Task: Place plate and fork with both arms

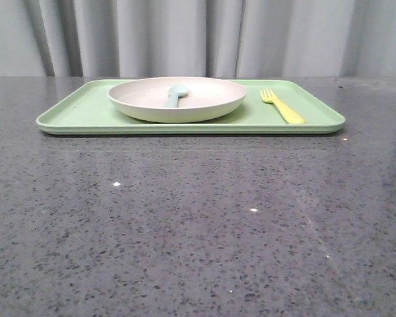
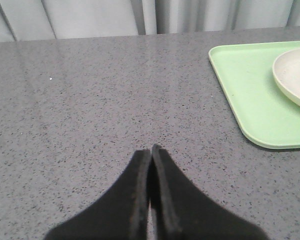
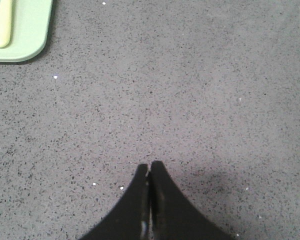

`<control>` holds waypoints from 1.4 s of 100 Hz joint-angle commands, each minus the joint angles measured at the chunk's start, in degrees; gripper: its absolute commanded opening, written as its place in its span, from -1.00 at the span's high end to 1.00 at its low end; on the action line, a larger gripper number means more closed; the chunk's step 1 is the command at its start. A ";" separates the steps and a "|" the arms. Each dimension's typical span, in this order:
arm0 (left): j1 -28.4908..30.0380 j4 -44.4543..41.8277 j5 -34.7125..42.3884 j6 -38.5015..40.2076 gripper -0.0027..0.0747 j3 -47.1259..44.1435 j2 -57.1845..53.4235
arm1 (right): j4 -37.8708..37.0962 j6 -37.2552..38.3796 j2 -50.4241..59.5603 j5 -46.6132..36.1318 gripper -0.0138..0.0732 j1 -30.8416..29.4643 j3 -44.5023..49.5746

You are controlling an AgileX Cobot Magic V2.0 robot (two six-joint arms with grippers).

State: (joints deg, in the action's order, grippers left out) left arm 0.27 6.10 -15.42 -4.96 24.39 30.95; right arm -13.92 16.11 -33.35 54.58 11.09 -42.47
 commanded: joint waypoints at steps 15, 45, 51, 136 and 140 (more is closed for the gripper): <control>-4.91 -3.03 18.77 0.57 0.98 -11.05 -6.29 | -1.09 -0.50 -0.13 -3.20 0.96 -0.30 -1.37; -5.73 -3.63 22.79 0.57 0.98 -20.76 -19.50 | -1.09 -0.50 -0.13 -3.20 0.96 -0.30 -1.37; -5.73 -4.01 22.79 0.57 0.98 -21.81 -21.90 | -1.09 -0.50 -0.13 -3.20 0.96 -0.30 -1.37; -5.61 -11.47 21.26 7.96 0.98 -25.07 -32.98 | -1.09 -0.50 -0.07 -3.20 0.96 -0.30 -1.37; -5.61 -11.22 21.26 7.96 0.98 -25.07 -32.98 | -1.09 -0.50 -0.07 -3.20 0.96 -0.30 -1.37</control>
State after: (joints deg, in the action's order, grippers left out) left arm -4.99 -5.57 1.68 2.11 0.12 -0.18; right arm -13.86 16.11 -33.35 54.58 11.09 -42.34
